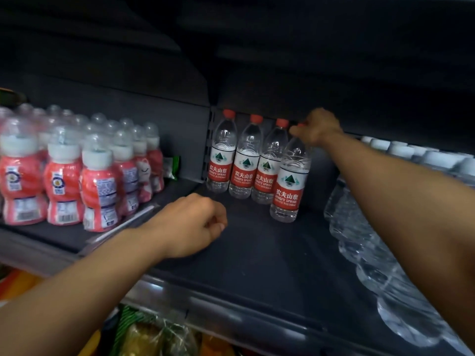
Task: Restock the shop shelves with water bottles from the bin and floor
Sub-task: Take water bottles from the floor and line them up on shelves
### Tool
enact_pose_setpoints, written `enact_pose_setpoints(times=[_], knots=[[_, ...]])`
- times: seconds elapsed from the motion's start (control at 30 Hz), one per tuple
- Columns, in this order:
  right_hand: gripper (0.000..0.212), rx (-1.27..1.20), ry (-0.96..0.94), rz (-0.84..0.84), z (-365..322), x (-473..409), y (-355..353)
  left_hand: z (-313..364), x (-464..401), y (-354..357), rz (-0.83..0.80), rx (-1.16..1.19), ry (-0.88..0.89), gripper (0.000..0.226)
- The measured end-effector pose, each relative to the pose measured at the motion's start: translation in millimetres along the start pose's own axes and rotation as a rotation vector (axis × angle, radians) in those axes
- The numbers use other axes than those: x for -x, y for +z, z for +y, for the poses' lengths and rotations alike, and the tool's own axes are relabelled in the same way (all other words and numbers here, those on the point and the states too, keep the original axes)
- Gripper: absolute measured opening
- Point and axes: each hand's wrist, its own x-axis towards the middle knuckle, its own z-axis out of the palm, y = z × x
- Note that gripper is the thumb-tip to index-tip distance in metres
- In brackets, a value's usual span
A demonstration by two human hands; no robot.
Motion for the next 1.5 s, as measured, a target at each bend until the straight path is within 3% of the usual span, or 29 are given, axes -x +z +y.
enact_pose_setpoints(times=[0.63, 0.93, 1.27, 1.5], knots=[[0.039, -0.054, 0.073, 0.071, 9.8, 14.5, -5.9, 11.4, 11.8, -10.2, 0.017, -0.006, -0.024, 0.012], [0.046, -0.065, -0.013, -0.049, -3.8, 65.7, -40.9, 43.1, 54.7, -47.6, 0.008, -0.065, -0.047, 0.013], [0.03, -0.259, -0.329, -0.076, -39.9, 216.7, -64.9, 99.4, 129.8, -71.6, 0.024, -0.081, -0.02, 0.013], [0.031, -0.374, -0.461, -0.231, -50.2, 358.2, -37.7, 101.1, 210.4, -49.4, -0.052, -0.075, -0.093, 0.008]])
